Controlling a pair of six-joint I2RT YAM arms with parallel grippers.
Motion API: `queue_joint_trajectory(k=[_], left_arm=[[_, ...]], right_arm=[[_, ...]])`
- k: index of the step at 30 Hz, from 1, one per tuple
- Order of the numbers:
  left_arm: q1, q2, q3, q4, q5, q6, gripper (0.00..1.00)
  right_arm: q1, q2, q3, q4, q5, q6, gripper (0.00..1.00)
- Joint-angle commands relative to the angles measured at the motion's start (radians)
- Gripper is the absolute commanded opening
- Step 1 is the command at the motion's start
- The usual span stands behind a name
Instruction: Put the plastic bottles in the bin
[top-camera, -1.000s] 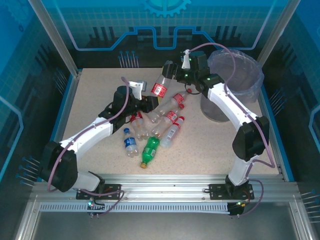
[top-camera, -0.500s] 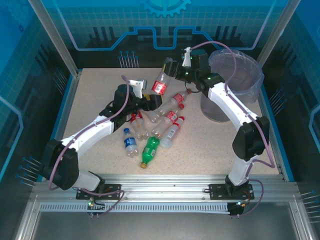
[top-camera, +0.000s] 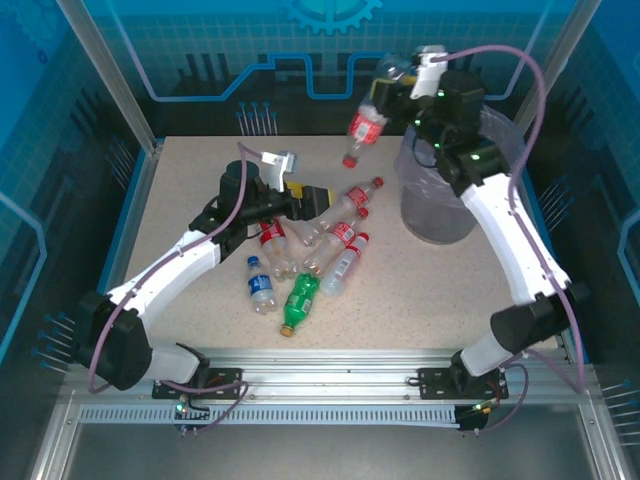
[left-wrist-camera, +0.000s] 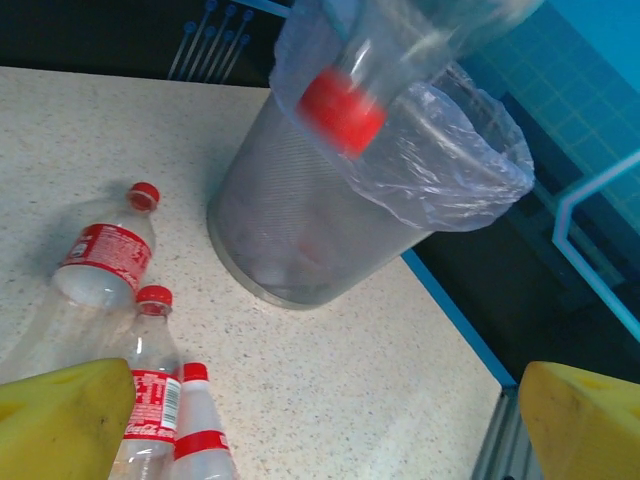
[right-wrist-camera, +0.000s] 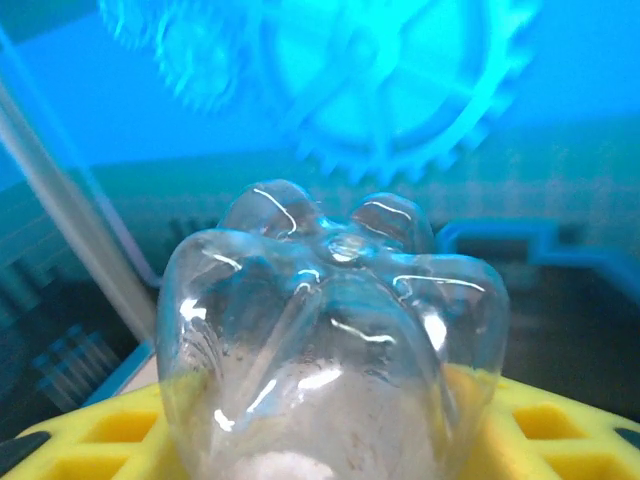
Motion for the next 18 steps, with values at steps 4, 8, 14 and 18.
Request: queue_joint_trajectory(k=[4, 8, 14, 18], left_arm=[[-0.006, 0.103, 0.105, -0.034, -0.019, 0.009, 0.99], [-0.007, 0.203, 0.213, -0.169, -0.134, 0.118, 0.99], [-0.016, 0.378, 0.392, -0.316, -0.217, 0.266, 0.99], [-0.029, 0.481, 0.485, -0.357, -0.225, 0.319, 0.95]], right_arm=[[-0.072, -0.147, -0.044, 0.013, 0.336, -0.271, 0.54], [-0.154, -0.209, -0.111, -0.021, 0.379, -0.288, 0.54], [-0.227, -0.191, -0.180, -0.078, 0.408, -0.324, 0.53], [-0.262, -0.136, -0.193, -0.124, 0.387, -0.318, 0.53]])
